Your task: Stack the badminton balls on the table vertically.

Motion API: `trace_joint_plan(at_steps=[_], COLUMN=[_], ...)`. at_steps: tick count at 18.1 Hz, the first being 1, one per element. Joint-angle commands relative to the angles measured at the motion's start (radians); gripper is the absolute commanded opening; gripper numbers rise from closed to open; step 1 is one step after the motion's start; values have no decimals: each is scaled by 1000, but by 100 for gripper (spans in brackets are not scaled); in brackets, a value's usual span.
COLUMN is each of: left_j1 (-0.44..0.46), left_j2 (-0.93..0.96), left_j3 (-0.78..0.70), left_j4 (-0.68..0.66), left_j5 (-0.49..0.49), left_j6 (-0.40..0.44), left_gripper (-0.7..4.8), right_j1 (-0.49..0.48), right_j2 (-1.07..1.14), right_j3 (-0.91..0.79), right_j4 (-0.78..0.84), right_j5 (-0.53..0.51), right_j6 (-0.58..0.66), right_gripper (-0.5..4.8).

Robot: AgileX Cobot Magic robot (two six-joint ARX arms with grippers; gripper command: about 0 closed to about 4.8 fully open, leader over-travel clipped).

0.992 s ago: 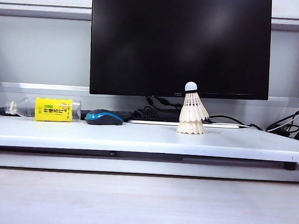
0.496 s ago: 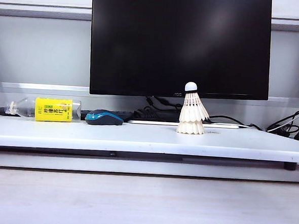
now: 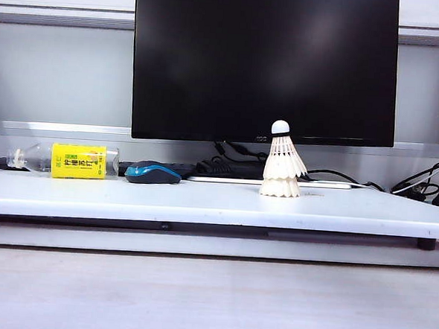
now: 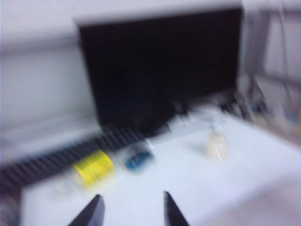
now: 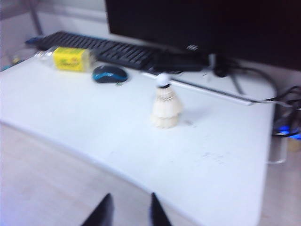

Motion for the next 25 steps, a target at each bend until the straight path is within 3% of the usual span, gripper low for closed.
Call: trace_joint_plan(at_steps=[1, 3, 7, 8, 10, 12, 14, 15, 17, 21, 25], left_j1=[0, 0, 0, 0, 0, 0, 0, 0, 0, 0, 0], left_j2=[0, 1, 1, 2, 4, 4, 3, 3, 3, 3, 3], left_j3=[-72, -117, -190, -212, -249, -283, -311, -330, -378, -493, -601], left_j4=[-2, 3, 28, 33, 42, 50, 100, 154, 283, 499, 576], left_j5=[63, 99, 98, 92, 69, 72, 77, 77, 87, 189, 251], left_j6=[-29, -43, -64, -64, -65, -127, -147, -146, -142, -55, -3], left_gripper=[138, 76, 68, 42, 42, 43, 29, -7, -6, -6, -6], right_j1=[0, 0, 0, 0, 0, 0, 0, 0, 0, 0, 1], right_j2=[-2, -2, -1, -1, -1, 0, 0, 0, -2, -3, -3], right_j3=[-18, -18, -28, -28, -28, -29, -37, -56, -110, -228, -312], right_j4=[53, 53, 50, 43, 37, 37, 47, 73, 155, 346, 454], right_j5=[-16, -6, 22, 21, 21, 21, 19, 13, -26, -61, -61], right_j6=[9, 9, 8, 9, 9, 9, 8, 8, 10, 40, 67], right_gripper=[103, 103, 102, 95, 37, -1, -1, -1, -1, -1, -1])
